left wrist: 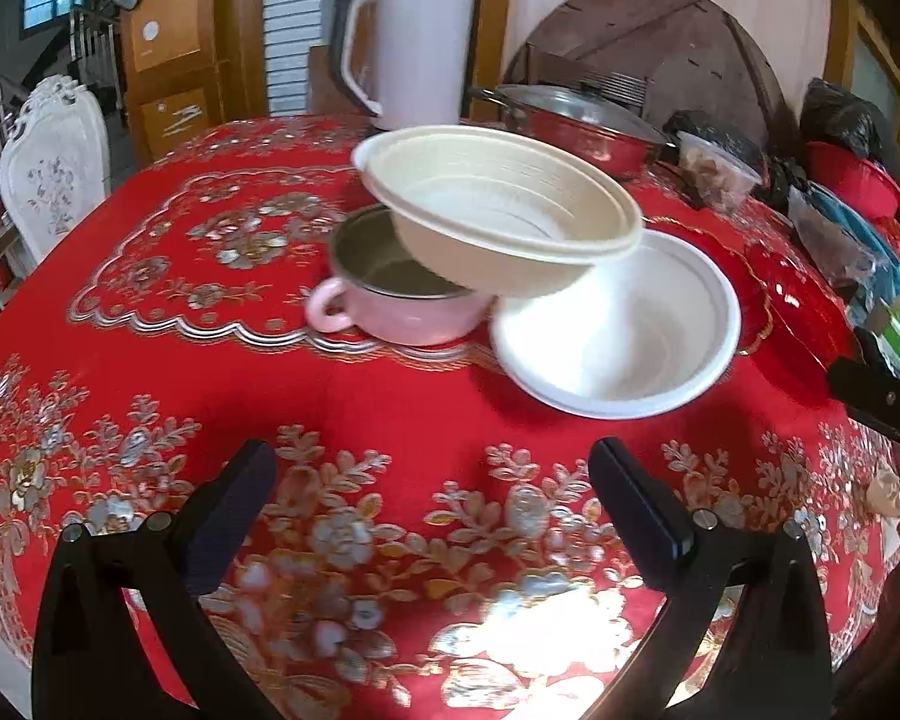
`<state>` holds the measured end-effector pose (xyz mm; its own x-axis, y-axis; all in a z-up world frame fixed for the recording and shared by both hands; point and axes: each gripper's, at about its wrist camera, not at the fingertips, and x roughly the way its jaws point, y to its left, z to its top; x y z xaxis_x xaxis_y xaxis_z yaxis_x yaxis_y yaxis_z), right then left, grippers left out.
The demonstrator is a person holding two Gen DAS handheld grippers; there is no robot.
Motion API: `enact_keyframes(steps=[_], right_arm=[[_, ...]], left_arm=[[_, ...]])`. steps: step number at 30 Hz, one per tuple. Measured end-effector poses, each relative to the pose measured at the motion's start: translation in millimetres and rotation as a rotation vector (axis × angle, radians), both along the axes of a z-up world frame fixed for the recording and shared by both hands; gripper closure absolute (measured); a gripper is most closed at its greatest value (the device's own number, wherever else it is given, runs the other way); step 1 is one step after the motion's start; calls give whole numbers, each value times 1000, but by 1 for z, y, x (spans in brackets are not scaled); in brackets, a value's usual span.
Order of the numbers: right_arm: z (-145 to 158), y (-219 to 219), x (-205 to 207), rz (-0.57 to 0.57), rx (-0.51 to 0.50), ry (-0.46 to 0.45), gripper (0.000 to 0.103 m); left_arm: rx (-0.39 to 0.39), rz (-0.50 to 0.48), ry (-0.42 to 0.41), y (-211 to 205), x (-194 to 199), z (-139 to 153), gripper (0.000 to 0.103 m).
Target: Organize plates and bowls
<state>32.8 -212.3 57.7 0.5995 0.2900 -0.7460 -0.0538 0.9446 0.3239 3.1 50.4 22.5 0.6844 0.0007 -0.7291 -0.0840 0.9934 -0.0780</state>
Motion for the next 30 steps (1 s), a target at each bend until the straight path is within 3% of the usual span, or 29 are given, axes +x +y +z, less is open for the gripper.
enact_keyframes(steps=[3,6,12,18,28,30], right_arm=[[2,-1,6,23,46,20,0],[22,9,14,69,60,-19,0],[46,50,62,153,11,-55,0],[35,94,110,241,-44,-1,2],[1,109,161,301,53,121,2],[-7,114,166,321,63,153,9]], left_arm=[[-30,0,6,9,2,5,0],[-53,25,-14,21,4,18,0],[17,71,-51,32,17,43,0],[63,58,-36,28,47,51,0],[77,44,18,21,84,46,0],[82,38,25,18,88,44,0]])
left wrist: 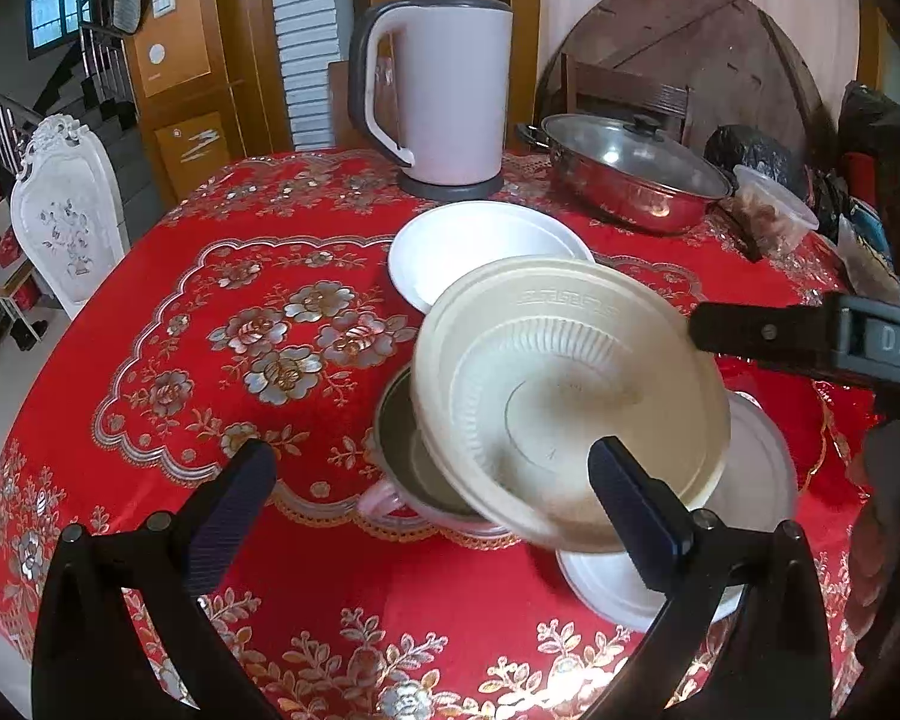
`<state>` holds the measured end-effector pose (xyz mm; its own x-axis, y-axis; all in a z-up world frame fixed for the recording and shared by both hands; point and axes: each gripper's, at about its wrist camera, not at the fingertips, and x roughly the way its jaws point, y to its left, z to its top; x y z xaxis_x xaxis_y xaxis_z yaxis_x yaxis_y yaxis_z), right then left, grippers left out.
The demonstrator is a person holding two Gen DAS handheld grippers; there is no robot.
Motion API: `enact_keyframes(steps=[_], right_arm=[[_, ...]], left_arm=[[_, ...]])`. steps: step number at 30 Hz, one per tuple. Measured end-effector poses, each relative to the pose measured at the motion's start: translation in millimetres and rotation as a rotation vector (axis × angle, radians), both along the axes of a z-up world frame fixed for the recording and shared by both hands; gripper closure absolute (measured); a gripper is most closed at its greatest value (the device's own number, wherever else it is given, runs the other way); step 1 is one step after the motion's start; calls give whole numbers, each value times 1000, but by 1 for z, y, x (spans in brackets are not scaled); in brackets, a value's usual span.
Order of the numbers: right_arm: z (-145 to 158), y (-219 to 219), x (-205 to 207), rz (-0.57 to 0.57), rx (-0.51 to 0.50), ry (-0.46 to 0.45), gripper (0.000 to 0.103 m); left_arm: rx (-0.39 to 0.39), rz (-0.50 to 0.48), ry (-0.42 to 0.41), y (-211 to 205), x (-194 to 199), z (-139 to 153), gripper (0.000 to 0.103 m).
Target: Organize plates and bowls
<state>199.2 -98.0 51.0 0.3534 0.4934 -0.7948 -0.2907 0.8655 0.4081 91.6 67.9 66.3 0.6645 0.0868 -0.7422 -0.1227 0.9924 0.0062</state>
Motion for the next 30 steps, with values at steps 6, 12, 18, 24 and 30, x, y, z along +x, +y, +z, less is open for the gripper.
enact_keyframes(steps=[6,12,18,24,30], right_arm=[[-7,5,4,11,9,5,25],[-12,18,3,43,-4,18,56],[-2,16,-3,23,12,-30,84],[5,9,-5,13,13,-49,84],[10,7,-14,13,16,-64,84]], left_arm=[[-1,-9,30,-4,11,-6,0],[3,-13,39,-8,18,-9,2],[0,-13,69,-10,25,-15,49],[-45,-9,91,-6,29,-22,76],[-67,-27,85,-4,25,-18,78]])
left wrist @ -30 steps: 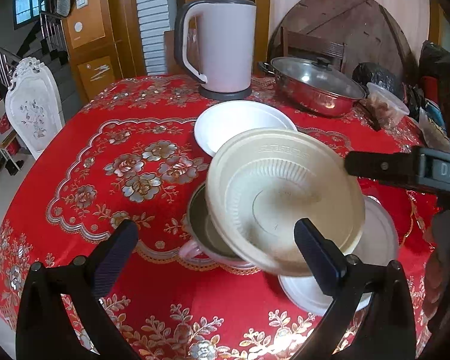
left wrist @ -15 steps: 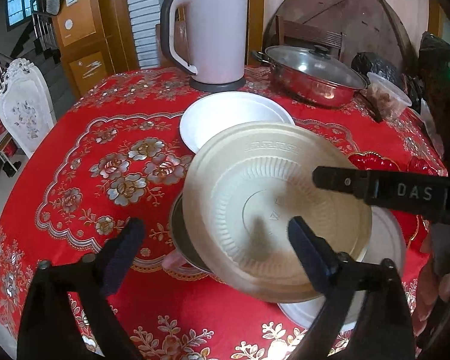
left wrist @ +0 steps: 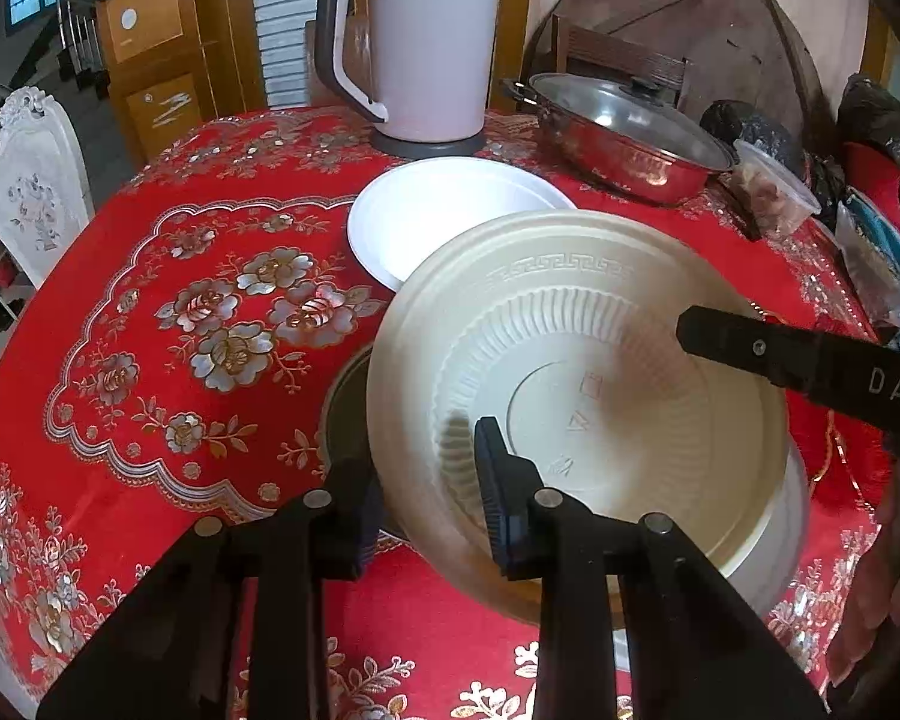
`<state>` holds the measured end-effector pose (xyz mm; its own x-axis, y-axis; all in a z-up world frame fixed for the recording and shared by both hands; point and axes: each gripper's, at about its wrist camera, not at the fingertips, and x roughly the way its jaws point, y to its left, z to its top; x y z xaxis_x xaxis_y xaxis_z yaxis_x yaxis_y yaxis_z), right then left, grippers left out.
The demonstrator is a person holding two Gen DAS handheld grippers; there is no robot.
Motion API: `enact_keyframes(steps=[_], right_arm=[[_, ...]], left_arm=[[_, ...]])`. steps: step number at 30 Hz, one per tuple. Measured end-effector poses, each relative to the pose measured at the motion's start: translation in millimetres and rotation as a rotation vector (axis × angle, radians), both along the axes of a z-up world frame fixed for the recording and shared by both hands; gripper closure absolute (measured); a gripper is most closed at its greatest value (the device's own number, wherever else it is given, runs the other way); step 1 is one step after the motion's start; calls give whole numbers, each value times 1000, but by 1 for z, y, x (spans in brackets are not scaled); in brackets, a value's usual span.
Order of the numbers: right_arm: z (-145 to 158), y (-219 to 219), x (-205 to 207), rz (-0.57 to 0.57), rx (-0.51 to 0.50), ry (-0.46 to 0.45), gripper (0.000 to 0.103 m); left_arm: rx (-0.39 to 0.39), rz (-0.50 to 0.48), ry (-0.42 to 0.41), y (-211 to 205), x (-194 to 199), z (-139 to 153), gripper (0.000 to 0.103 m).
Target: Organize plates and bowls
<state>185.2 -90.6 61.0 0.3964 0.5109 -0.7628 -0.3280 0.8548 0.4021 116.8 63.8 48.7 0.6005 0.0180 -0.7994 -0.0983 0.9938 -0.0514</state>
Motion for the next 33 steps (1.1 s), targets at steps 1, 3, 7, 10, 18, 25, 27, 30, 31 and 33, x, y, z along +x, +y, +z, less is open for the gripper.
enact_keyframes(steps=[1,3,7,10,18,25,27,30,31,33], right_arm=[[2,1,-3,6,6,-1,84],[6,5,-9,22,8,-9,84],[14,22,-24,49,1,-34,84],[19,37,-38,86,14,-37,84],[5,88,-73,186,-2,-9,84],[-27,126,-96,247,-34,46,84],[-34,134,-98,259,-51,54,84],[-48,143,-100,269,-66,75,84],[-51,143,-100,269,-70,79,83],[-59,143,-100,270,-71,96,81]], left_arm=[[-8,0,-4,2,-2,2,79],[-21,-4,-18,6,-7,10,82],[1,9,-44,12,-22,22,82],[19,29,-65,24,-38,29,82],[35,107,-53,71,-83,21,82],[35,183,-10,101,-110,-9,82],[30,200,5,108,-113,-18,82],[20,225,29,116,-115,-32,82],[21,227,36,117,-115,-36,82],[22,225,46,117,-114,-41,82]])
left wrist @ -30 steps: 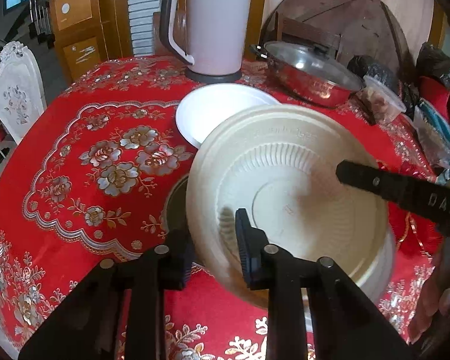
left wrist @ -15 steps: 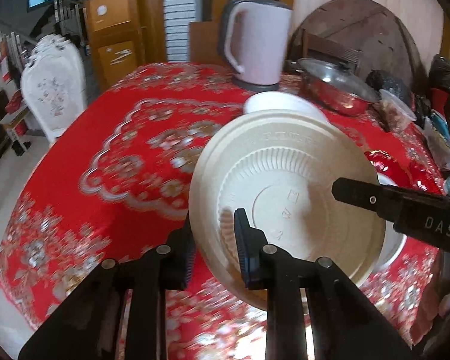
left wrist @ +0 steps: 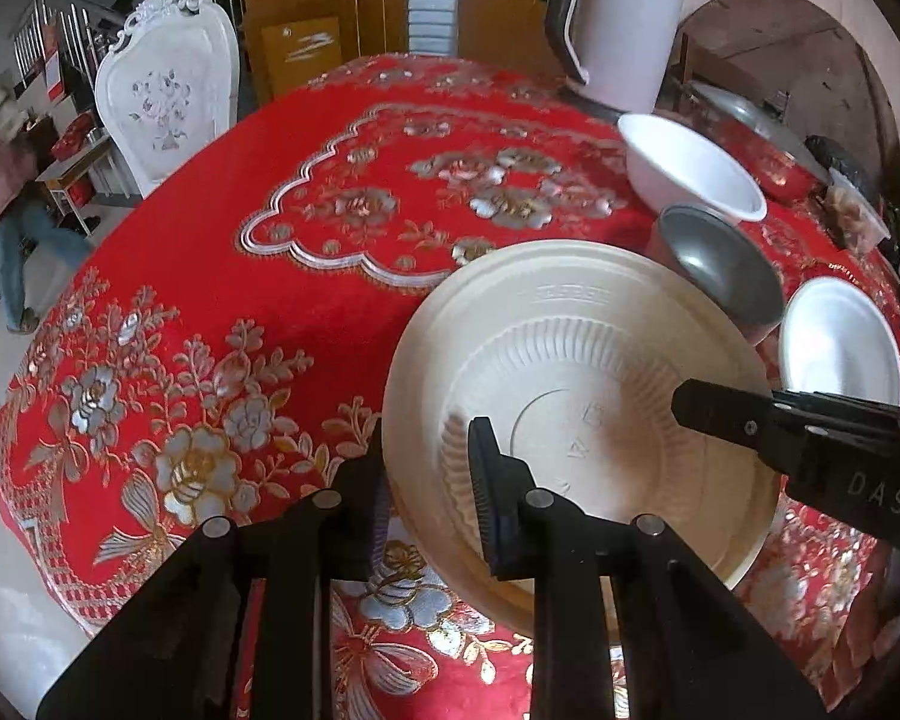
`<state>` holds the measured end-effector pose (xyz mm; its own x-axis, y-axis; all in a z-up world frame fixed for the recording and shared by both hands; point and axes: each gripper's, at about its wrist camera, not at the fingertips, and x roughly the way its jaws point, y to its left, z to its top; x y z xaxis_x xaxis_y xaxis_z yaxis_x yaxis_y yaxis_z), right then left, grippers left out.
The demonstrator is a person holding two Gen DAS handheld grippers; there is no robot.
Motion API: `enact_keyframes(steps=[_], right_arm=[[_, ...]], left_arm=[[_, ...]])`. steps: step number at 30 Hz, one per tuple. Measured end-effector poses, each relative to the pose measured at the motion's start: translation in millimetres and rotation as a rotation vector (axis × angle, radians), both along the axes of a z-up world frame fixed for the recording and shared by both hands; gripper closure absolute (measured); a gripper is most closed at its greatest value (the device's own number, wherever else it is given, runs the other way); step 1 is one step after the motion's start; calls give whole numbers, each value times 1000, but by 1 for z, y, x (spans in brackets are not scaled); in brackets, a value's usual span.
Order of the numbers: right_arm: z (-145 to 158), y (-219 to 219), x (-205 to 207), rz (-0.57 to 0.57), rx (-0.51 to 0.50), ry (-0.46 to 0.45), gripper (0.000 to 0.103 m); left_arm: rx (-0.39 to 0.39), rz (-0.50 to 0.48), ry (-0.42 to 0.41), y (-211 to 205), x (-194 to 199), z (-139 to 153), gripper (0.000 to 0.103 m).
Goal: Organize plates and bowls
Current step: 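Carry the cream bowl aside, lower it onto the tablecloth, open left gripper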
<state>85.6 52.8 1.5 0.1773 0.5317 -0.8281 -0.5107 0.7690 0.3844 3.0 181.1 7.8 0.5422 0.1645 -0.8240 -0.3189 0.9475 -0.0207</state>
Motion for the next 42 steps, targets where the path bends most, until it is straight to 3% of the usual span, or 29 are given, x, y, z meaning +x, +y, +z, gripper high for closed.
enact_keyframes(steps=[3,7,9,10,11,15,18,21,31,42], right_arm=[[-6,-1,0,-2,-6,15,79],[-5,-6,0,-20,-12,9,65],[-4,-11,0,-34,-28,-1,53],[-3,-14,0,-40,-22,0,52],[-1,-16,0,-42,-17,-1,52],[11,-28,-6,-43,4,-22,52],[21,-40,-8,-53,25,-29,52],[34,-58,-11,-68,65,-35,52],[72,-138,-16,-197,92,-105,49],[76,-202,-10,-327,100,-108,46]], left_arm=[[15,2,9,-2,2,-7,82],[6,38,-1,4,1,-8,81],[12,66,-8,8,0,-7,74],[13,82,-15,10,-3,-5,65],[11,92,-29,12,-6,-2,59],[63,117,-88,14,-14,13,57],[76,110,-126,8,-18,25,43],[103,82,-156,-5,-21,39,43],[89,-58,-204,-63,-17,59,38],[41,-163,-170,-120,1,53,38]])
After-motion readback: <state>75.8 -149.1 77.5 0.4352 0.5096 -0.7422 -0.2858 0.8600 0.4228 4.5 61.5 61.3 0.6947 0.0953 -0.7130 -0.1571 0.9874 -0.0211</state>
